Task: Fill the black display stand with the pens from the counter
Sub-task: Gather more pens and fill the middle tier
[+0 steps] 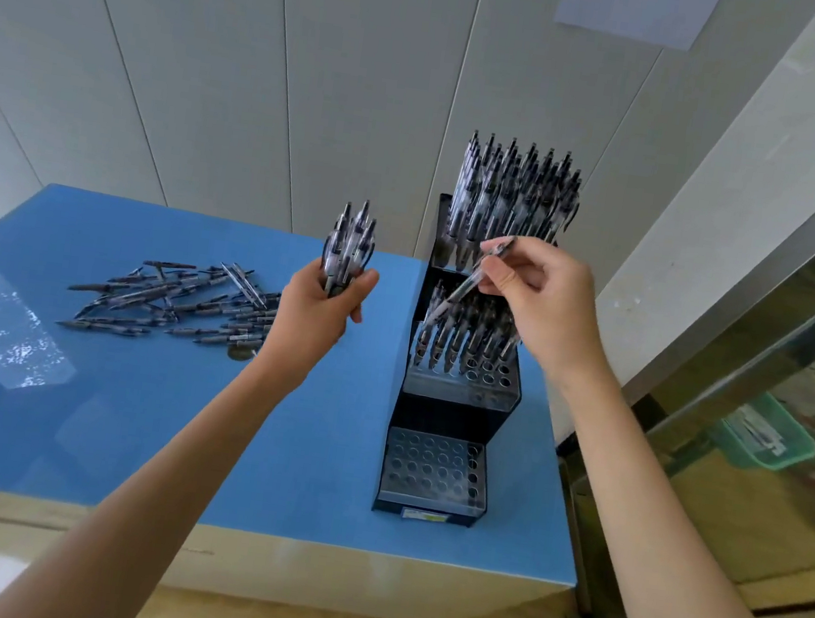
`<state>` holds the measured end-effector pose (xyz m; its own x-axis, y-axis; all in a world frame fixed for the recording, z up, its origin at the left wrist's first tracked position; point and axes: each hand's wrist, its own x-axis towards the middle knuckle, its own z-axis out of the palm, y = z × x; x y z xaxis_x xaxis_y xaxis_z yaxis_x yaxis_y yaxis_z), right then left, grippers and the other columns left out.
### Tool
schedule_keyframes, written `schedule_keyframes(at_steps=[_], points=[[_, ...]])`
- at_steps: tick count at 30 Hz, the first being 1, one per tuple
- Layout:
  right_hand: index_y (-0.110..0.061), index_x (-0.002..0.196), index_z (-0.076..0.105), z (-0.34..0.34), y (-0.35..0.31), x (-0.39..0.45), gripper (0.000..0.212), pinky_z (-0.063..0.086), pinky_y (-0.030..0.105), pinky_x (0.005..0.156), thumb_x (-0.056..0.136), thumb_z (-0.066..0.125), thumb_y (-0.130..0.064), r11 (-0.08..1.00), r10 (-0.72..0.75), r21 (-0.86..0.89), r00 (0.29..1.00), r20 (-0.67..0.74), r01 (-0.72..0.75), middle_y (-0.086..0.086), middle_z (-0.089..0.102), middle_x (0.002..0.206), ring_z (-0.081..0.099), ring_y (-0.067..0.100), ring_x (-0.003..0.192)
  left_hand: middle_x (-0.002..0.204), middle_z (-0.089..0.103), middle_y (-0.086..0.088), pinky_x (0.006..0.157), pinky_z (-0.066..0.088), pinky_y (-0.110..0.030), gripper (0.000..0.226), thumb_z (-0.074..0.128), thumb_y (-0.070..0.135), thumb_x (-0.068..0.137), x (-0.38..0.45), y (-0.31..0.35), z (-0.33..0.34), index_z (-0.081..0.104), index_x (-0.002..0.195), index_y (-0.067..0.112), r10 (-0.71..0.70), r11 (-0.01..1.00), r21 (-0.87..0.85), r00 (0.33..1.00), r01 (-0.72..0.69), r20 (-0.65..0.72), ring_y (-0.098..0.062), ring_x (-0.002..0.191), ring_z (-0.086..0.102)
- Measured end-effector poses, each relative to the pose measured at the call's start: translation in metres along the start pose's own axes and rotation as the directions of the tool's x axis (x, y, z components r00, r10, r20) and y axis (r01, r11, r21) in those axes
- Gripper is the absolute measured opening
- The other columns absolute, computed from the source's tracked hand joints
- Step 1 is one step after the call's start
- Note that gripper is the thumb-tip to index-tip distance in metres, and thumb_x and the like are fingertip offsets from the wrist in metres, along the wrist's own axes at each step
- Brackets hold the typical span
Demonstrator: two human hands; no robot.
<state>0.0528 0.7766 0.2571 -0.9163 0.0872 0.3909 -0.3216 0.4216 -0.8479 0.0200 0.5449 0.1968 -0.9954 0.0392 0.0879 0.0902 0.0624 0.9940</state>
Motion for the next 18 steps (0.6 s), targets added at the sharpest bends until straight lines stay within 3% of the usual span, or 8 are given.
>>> schedule_keyframes(at_steps=[5, 13, 18], points=[[-0.015, 0.103, 0.070, 0.015, 0.010, -0.008, 0.018, 0.058, 0.030, 0.082, 0.088, 0.074, -0.007, 0.978, -0.059, -0.199, 0.998, 0.035, 0.065, -0.004, 0.072, 0.089, 0.069, 0.009, 0.084, 0.059, 0.050, 0.011, 0.047, 0.035, -0.024, 0.016, 0.062, 0.031, 0.101, -0.002, -0.007, -0.006, 0.051, 0.094, 0.023, -0.039, 0.999, -0.033, 0.999, 0.039, 0.004, -0.016, 0.059, 0.041], [-0.012, 0.105, 0.073, 0.027, 0.016, -0.010, 0.018, 0.051, 0.009, 0.079, 0.088, 0.073, -0.005, 0.950, -0.087, -0.295, 0.994, 0.072, 0.105, -0.014, 0.068, 0.084, 0.064, -0.010, 0.080, 0.071, 0.053, 0.004, 0.048, 0.030, -0.026, 0.015, 0.052, 0.026, 0.107, -0.007, 0.000, 0.001, 0.050, 0.092, 0.023, -0.035, 0.992, -0.122, 0.999, 0.037, 0.013, -0.013, 0.051, 0.034], [-0.011, 0.106, 0.074, 0.032, 0.018, -0.015, 0.017, 0.051, 0.008, 0.079, 0.090, 0.072, -0.006, 0.947, -0.066, -0.310, 0.996, 0.057, 0.081, -0.010, 0.069, 0.085, 0.065, -0.010, 0.080, 0.072, 0.056, 0.004, 0.045, 0.031, -0.025, 0.018, 0.052, 0.027, 0.107, -0.006, 0.006, 0.008, 0.050, 0.091, 0.018, 0.009, 0.995, -0.104, 1.000, -0.007, 0.015, -0.014, 0.049, 0.037]])
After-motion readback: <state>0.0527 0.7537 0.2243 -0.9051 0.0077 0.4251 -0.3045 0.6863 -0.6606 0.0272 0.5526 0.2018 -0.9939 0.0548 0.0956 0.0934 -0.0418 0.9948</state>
